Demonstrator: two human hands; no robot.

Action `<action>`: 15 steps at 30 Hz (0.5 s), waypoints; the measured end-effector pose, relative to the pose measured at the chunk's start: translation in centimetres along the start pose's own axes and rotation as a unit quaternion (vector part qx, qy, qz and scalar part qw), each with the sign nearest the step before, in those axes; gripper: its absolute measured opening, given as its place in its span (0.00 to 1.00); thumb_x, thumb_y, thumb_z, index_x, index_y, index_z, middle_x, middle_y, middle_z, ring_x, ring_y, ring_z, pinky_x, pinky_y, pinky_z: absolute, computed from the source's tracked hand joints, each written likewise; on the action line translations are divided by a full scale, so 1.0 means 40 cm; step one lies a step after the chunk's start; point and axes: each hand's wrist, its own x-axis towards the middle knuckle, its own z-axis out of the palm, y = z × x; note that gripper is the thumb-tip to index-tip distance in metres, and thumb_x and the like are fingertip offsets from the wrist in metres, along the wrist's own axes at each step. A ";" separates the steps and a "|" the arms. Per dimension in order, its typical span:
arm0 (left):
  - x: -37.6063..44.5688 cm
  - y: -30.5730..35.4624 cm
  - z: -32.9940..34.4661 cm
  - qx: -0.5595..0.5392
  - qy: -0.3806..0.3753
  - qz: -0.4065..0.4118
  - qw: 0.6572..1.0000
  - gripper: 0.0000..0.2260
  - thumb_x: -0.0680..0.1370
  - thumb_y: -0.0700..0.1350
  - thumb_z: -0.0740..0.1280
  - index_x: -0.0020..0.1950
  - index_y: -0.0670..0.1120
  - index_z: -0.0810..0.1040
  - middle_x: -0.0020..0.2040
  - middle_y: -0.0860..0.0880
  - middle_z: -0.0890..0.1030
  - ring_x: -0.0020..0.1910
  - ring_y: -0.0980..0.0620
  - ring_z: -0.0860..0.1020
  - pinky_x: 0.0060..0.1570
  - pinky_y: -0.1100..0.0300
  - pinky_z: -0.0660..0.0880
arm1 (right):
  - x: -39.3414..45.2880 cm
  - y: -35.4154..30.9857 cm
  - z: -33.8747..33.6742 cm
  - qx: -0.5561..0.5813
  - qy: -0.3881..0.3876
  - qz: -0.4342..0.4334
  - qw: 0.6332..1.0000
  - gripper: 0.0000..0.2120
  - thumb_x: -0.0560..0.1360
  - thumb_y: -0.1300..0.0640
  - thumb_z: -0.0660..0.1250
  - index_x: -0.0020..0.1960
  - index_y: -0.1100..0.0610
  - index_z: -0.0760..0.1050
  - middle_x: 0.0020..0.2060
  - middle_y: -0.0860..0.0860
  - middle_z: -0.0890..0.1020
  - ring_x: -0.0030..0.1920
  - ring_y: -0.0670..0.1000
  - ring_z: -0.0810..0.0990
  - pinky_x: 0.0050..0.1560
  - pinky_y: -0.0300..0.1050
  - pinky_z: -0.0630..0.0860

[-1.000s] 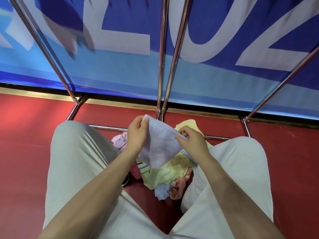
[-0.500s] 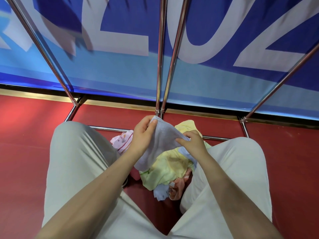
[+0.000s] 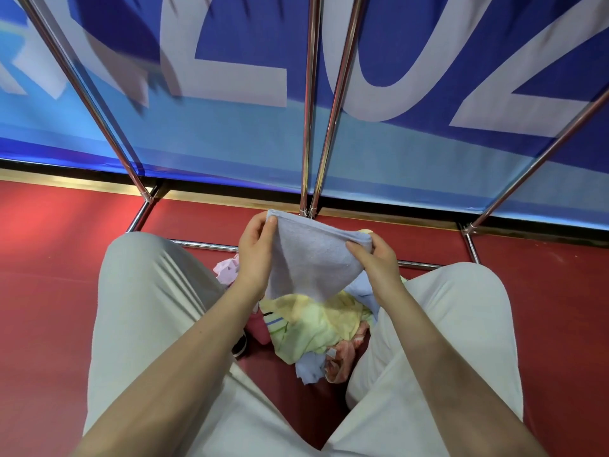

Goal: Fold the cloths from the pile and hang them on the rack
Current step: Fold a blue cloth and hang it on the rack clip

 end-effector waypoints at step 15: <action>0.002 -0.003 0.035 -0.015 -0.013 -0.045 0.999 0.09 0.82 0.46 0.61 0.47 0.48 0.80 0.45 0.51 0.80 0.45 0.55 0.76 0.49 0.57 0.72 | -0.007 -0.020 -0.007 0.012 0.099 -0.061 0.993 0.10 0.75 0.55 0.69 0.38 0.55 0.72 0.36 0.52 0.73 0.37 0.49 0.70 0.39 0.45 0.68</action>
